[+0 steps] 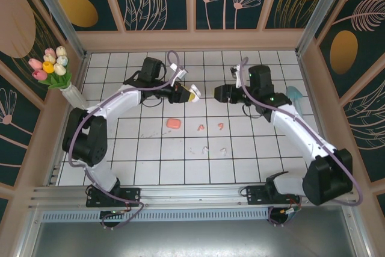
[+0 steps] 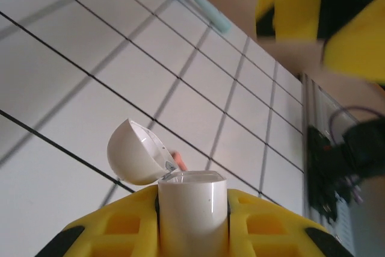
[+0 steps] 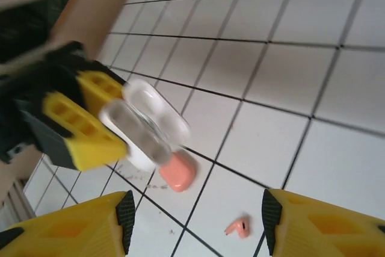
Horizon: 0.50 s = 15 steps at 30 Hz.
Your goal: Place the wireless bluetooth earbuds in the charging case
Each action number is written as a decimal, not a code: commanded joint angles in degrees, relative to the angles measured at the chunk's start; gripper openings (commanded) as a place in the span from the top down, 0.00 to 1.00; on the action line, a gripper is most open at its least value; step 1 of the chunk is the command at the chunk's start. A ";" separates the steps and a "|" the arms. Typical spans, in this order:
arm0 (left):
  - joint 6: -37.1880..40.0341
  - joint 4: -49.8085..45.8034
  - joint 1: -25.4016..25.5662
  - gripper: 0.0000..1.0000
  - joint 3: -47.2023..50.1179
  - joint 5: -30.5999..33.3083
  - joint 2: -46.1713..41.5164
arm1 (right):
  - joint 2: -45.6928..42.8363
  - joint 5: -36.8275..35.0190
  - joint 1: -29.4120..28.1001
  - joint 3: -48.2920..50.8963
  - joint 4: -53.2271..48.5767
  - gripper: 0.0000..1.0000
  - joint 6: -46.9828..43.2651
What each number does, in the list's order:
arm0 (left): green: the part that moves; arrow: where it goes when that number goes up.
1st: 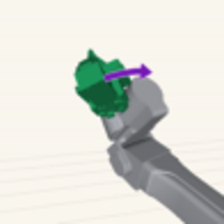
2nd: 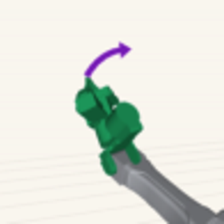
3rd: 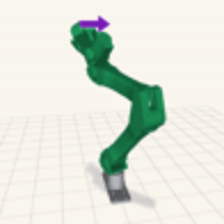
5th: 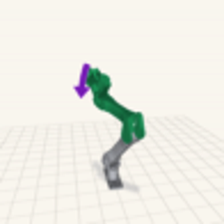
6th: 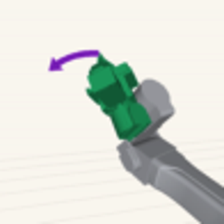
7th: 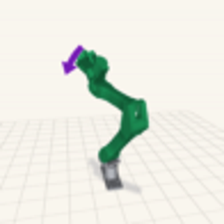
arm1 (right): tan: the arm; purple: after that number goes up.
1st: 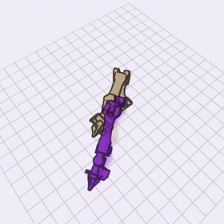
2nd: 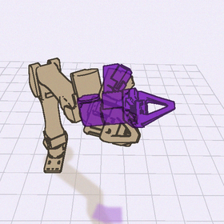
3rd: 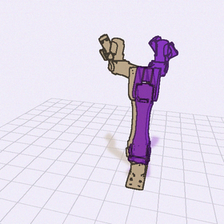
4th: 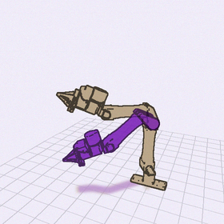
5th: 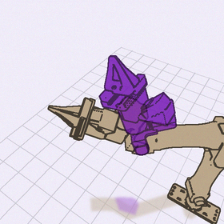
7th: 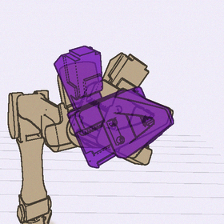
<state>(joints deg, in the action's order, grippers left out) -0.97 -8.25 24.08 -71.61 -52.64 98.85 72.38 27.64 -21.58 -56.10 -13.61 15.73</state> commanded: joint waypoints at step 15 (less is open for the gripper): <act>-8.57 67.44 0.31 1.00 35.85 22.66 -17.23 | -8.86 -29.96 -11.79 11.99 -6.78 0.39 27.67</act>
<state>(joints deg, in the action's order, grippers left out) -9.72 42.85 24.08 -38.24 -34.13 83.11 65.63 3.16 -32.12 -45.56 -18.24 37.85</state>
